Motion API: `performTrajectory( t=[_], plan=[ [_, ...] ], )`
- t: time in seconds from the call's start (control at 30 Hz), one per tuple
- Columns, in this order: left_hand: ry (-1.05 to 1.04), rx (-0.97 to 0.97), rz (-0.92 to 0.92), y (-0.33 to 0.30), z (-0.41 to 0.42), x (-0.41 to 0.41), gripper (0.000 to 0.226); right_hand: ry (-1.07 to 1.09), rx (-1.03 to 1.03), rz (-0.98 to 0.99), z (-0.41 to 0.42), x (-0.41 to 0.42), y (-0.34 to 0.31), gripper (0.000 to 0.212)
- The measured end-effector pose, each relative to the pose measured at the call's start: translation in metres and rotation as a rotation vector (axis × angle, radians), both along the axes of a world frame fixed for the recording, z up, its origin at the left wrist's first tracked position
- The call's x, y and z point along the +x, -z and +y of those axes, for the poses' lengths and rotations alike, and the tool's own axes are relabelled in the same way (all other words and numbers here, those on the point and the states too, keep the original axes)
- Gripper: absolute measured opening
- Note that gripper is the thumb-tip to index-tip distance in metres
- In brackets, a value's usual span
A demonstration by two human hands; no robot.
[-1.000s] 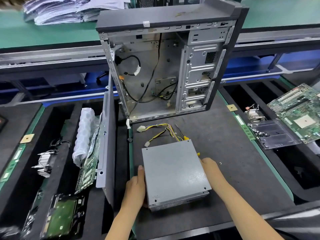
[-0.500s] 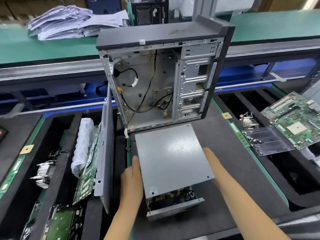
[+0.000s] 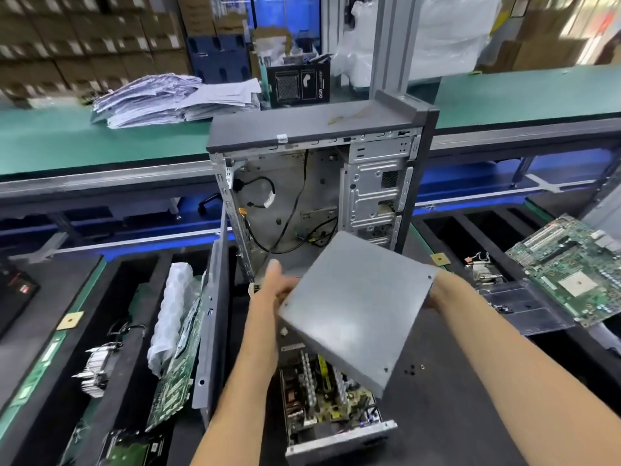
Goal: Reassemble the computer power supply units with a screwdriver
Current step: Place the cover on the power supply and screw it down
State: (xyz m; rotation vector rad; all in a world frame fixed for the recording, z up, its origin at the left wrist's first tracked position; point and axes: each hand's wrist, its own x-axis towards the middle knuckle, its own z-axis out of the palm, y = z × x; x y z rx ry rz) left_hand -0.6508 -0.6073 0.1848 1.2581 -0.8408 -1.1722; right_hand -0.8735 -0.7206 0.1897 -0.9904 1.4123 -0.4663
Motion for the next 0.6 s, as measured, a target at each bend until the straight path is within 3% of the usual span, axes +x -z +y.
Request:
performTrajectory(
  t=[0.1, 0.2, 0.33, 0.47, 0.6],
  plan=[
    [0.138, -0.044, -0.115, -0.006, -0.002, 0.0, 0.035, -0.068, -0.083, -0.065, -0.004, 0.009, -0.024, 0.03],
    [0.102, -0.087, -0.026, -0.008, 0.001, -0.004, 0.016, -0.019, -0.012, -0.256, -0.004, 0.007, -0.027, 0.031],
    [-0.157, -0.106, 0.282, -0.003, 0.001, -0.033, 0.02, 0.207, 0.043, -0.618, 0.015, -0.007, 0.004, 0.032],
    [-0.259, -0.095, 0.523, -0.007, -0.001, -0.053, 0.017, 0.273, 0.108, -0.965, 0.059, 0.013, 0.037, 0.05],
    [-0.168, -0.1, 0.529, -0.001, 0.008, -0.062, 0.031, 0.397, -0.027, -0.908, 0.069, 0.039, 0.031, 0.065]
  ],
)
